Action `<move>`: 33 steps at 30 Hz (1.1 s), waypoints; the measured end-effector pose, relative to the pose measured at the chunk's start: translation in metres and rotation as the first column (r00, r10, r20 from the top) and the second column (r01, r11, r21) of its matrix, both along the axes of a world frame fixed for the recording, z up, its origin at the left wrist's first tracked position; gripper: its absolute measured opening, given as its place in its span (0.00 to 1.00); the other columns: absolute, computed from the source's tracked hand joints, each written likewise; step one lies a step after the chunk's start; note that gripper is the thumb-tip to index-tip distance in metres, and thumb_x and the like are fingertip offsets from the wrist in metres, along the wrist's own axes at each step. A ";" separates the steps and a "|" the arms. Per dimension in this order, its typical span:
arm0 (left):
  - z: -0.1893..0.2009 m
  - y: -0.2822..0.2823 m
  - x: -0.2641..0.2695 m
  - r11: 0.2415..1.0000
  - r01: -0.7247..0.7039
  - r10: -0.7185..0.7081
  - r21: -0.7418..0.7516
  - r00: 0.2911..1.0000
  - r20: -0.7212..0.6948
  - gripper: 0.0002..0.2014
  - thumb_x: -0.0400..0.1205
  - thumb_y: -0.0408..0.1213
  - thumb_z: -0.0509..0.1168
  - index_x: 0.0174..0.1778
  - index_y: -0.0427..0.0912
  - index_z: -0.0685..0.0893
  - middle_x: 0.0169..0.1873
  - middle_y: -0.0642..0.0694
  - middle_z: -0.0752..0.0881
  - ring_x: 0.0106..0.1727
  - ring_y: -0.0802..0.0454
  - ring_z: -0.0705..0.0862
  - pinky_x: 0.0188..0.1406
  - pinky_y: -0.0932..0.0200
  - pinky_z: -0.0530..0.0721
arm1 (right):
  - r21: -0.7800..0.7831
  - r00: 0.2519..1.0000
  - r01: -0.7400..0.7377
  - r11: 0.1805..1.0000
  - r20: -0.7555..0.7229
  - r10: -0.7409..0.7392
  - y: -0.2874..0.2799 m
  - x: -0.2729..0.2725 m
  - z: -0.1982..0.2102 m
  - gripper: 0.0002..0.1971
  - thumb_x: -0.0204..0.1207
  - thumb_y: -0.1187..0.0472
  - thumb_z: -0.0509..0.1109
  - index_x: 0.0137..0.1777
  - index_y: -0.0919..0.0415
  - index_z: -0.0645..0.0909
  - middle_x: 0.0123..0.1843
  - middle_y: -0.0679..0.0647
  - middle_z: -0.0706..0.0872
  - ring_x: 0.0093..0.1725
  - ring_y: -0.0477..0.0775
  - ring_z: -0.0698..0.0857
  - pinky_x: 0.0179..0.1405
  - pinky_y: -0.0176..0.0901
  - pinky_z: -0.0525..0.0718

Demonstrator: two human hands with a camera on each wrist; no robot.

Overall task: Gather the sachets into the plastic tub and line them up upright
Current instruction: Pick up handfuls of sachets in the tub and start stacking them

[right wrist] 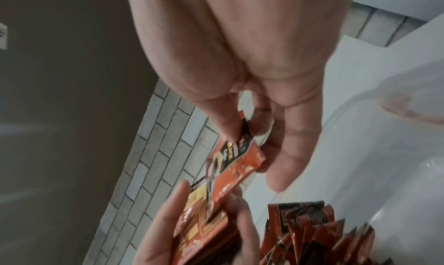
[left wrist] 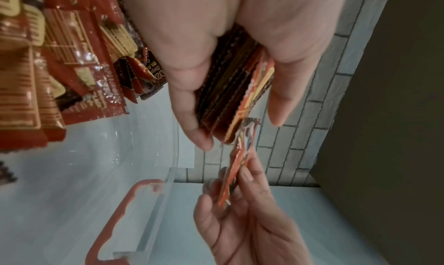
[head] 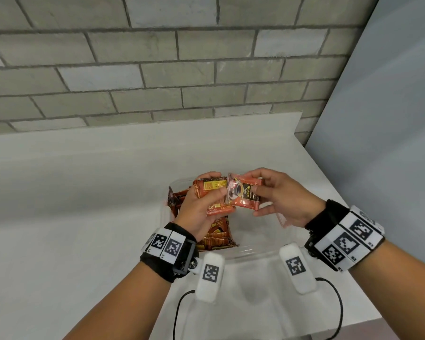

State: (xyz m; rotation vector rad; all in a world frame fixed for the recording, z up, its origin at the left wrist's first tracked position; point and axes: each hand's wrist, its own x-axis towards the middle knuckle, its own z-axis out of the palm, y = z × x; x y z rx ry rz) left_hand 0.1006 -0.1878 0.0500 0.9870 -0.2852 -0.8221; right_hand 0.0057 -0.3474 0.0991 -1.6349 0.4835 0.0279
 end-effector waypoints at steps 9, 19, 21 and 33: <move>-0.002 -0.001 -0.004 0.994 -0.097 0.097 -0.048 0.995 0.007 0.21 0.76 0.14 0.61 0.55 0.43 0.79 0.51 0.41 0.88 0.53 0.40 0.88 0.51 0.37 0.85 | -0.011 0.999 0.038 0.999 -0.016 -0.039 -0.009 0.009 0.010 0.11 0.76 0.68 0.72 0.57 0.61 0.79 0.40 0.57 0.87 0.37 0.51 0.87 0.39 0.48 0.89; -0.001 0.021 0.015 0.949 -0.296 0.294 0.111 0.955 0.034 0.16 0.78 0.28 0.69 0.60 0.43 0.78 0.37 0.50 0.87 0.40 0.52 0.87 0.43 0.50 0.86 | -0.837 0.975 -0.208 0.506 -0.220 0.038 -0.035 0.057 0.023 0.04 0.75 0.66 0.72 0.47 0.58 0.85 0.44 0.50 0.84 0.44 0.48 0.78 0.36 0.29 0.72; -0.001 0.027 0.016 0.956 -0.274 0.271 0.108 0.962 0.043 0.14 0.79 0.28 0.68 0.58 0.46 0.79 0.39 0.48 0.86 0.42 0.50 0.86 0.43 0.51 0.86 | -0.847 0.918 -0.384 0.367 -0.394 0.050 -0.033 0.072 0.016 0.04 0.75 0.66 0.70 0.46 0.57 0.84 0.51 0.53 0.84 0.47 0.51 0.79 0.42 0.37 0.74; -0.011 0.043 0.027 0.979 -0.179 0.177 0.100 0.984 0.025 0.15 0.78 0.26 0.68 0.59 0.44 0.80 0.43 0.44 0.83 0.40 0.46 0.86 0.38 0.53 0.87 | -0.734 0.730 -0.678 0.041 -0.678 -0.086 -0.020 0.108 -0.026 0.12 0.75 0.70 0.68 0.57 0.63 0.83 0.55 0.60 0.82 0.40 0.58 0.77 0.41 0.43 0.78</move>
